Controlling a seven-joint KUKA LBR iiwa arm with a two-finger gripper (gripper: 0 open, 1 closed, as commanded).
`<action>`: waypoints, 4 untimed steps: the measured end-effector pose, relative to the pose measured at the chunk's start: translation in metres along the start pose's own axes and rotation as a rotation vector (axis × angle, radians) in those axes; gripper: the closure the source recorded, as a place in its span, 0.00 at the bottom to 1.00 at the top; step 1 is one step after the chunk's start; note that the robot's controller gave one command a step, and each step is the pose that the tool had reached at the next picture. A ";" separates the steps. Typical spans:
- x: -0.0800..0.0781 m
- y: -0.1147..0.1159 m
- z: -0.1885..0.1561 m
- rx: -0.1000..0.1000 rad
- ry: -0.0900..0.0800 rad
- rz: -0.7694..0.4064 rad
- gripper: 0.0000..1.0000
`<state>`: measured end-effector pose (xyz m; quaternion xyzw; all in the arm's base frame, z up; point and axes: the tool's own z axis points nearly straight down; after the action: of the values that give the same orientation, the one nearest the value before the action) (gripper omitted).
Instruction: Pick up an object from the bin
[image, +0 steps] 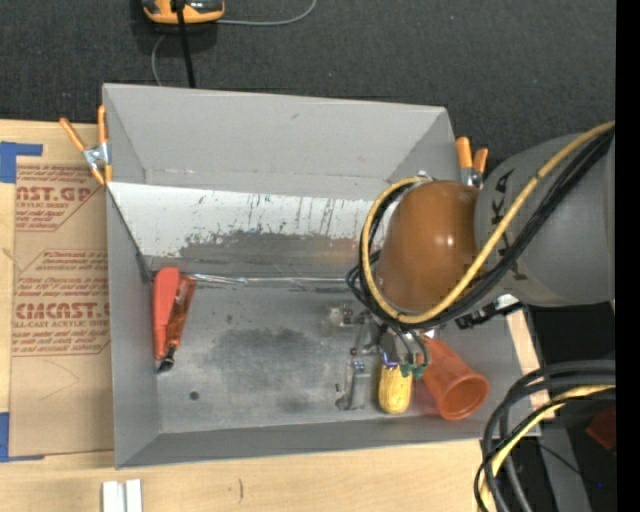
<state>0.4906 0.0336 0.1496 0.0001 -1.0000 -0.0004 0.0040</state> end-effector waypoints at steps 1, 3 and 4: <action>-0.002 0.000 -0.004 0.000 -0.008 0.000 0.00; 0.000 -0.061 -0.008 0.001 -0.007 -0.209 0.00; -0.005 -0.078 0.007 -0.001 -0.007 -0.093 0.00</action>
Offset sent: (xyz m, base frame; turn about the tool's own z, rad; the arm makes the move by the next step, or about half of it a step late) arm 0.0227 -0.0800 -0.0058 -0.3074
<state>0.4952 -0.0446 0.1424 0.0468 -0.9989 -0.0010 0.0003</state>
